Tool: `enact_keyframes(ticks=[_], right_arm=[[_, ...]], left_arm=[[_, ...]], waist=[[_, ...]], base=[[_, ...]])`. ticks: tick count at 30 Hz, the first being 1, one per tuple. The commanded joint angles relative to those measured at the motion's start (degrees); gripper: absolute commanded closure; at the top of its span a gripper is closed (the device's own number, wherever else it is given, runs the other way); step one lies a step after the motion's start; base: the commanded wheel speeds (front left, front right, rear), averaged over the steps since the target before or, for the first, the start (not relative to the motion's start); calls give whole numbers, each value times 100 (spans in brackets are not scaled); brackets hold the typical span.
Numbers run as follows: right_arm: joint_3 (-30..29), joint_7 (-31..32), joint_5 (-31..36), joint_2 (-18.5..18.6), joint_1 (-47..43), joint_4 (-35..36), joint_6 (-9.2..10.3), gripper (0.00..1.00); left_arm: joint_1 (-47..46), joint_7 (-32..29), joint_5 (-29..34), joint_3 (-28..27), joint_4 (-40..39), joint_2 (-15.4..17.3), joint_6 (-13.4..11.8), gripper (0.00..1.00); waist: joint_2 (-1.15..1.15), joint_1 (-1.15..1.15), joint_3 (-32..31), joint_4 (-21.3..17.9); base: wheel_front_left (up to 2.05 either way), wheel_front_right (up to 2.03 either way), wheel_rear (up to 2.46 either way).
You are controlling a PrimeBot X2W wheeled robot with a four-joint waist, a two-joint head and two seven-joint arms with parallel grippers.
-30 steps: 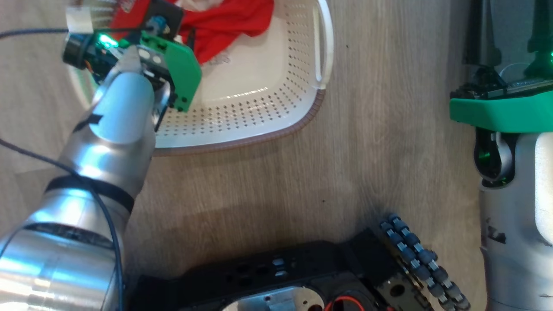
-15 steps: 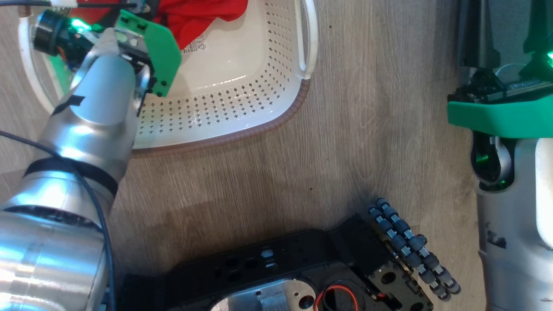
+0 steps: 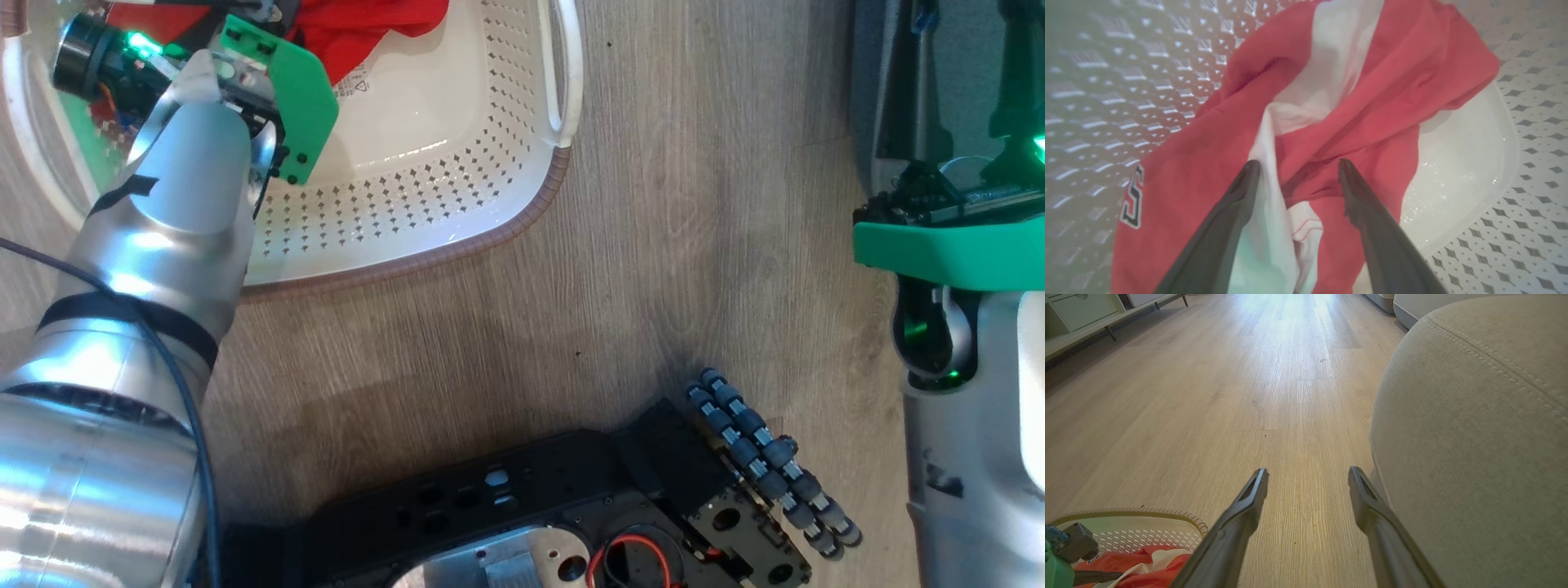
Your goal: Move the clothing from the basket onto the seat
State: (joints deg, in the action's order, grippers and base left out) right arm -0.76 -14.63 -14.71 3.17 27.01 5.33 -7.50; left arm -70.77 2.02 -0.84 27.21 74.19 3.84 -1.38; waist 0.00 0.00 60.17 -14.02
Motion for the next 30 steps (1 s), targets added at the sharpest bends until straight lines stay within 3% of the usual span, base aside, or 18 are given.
enact_keyframes(ticks=[1,2,4,5,6,10,19,26,30], right_arm=[[73,-37,-69,-29,-377,197,1,0],[77,-37,-79,-29,-389,208,1,0],[77,-37,-101,-29,-424,227,1,0],[77,-37,-101,-29,-424,227,1,0],[71,-37,-118,-29,-444,232,1,0],[30,-37,-144,-29,-506,227,1,0],[65,-37,-211,-29,-238,61,1,0],[-81,-37,-56,-29,-245,-236,1,0],[-120,-37,53,-29,-399,-447,1,0]], left_arm=[[62,-21,19,-11,-45,75,-9,5],[69,-31,32,24,-42,66,2,39],[94,-46,52,85,-38,56,18,81],[94,-46,52,85,-38,56,18,81],[117,-53,51,105,-37,54,41,100],[161,50,-51,86,-33,53,133,100],[94,941,-469,-98,-227,-50,288,100],[727,1284,-929,-277,-726,-88,433,100],[1360,1295,-1210,-465,-1522,-93,453,100]], waist=[[0,0,1,-14],[0,0,2,-24],[0,0,0,-52],[0,0,0,-52],[0,0,-7,-68],[0,0,-30,-71],[0,0,-259,31],[0,0,-1240,440],[0,0,-1949,647]], base=[[0,0,0],[0,0,0],[0,0,0],[0,0,0],[0,0,0],[0,0,0],[0,0,0],[0,0,0],[0,0,0]])
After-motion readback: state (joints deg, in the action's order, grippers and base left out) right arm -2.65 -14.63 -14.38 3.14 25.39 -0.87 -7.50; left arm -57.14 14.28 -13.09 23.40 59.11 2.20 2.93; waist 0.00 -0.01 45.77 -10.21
